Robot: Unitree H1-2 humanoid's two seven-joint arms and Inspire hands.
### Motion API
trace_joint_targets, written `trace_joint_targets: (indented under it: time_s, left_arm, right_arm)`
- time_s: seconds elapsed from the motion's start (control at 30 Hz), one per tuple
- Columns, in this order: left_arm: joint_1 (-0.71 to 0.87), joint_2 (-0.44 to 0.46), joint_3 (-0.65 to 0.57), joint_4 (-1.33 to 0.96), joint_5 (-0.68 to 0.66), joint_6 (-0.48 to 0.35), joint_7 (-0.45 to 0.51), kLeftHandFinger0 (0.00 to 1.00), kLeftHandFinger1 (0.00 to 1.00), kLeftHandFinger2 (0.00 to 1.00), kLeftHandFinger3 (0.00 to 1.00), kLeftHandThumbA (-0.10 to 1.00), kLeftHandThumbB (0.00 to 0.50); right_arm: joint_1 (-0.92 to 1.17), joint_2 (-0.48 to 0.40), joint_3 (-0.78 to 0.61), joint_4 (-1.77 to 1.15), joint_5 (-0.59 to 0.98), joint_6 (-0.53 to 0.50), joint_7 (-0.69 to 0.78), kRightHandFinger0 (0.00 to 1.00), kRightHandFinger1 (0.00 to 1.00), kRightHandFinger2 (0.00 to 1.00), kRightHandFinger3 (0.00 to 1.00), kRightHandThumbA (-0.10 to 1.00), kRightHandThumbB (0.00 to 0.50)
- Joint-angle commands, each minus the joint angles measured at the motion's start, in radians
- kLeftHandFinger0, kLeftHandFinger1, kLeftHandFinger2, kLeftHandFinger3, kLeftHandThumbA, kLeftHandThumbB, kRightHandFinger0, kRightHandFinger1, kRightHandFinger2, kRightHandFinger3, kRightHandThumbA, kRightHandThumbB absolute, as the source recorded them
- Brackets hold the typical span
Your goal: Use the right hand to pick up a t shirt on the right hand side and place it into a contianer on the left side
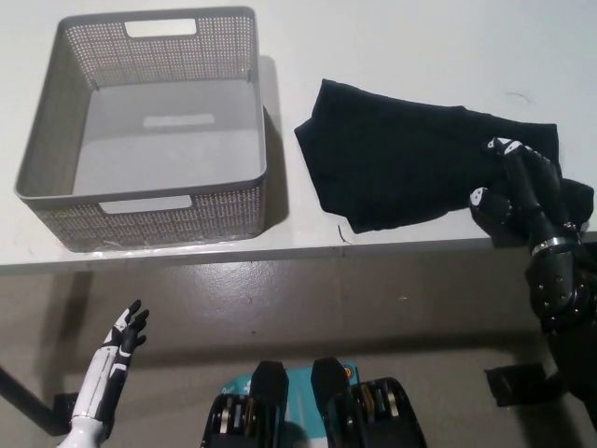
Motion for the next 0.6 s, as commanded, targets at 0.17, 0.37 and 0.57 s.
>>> trace_joint_targets:
  time_s: [0.17, 0.37, 0.57]
  left_arm:
    - [0.003, 0.018, -0.005, -0.019, 0.007, -0.037, -0.003, 1.0, 1.0, 1.0, 1.0, 1.0, 0.225]
    - [0.013, 0.018, -0.006, -0.023, 0.012, -0.043, -0.001, 0.99, 1.0, 1.0, 1.0, 1.0, 0.225]
    - [0.025, 0.014, -0.01, -0.027, 0.018, -0.037, -0.001, 0.99, 1.0, 1.0, 1.0, 1.0, 0.226]
  right_arm:
    - [-0.032, 0.035, -0.072, -0.036, 0.13, -0.017, -0.014, 0.0, 0.04, 0.36, 0.0, 0.09, 0.0]
    - [-0.07, 0.122, -0.174, -0.088, 0.289, 0.007, -0.021, 0.0, 0.0, 0.25, 0.22, 0.17, 0.0]
    - [-0.152, 0.241, -0.343, -0.22, 0.544, 0.209, 0.057, 0.0, 0.01, 0.34, 0.47, 0.27, 0.0]
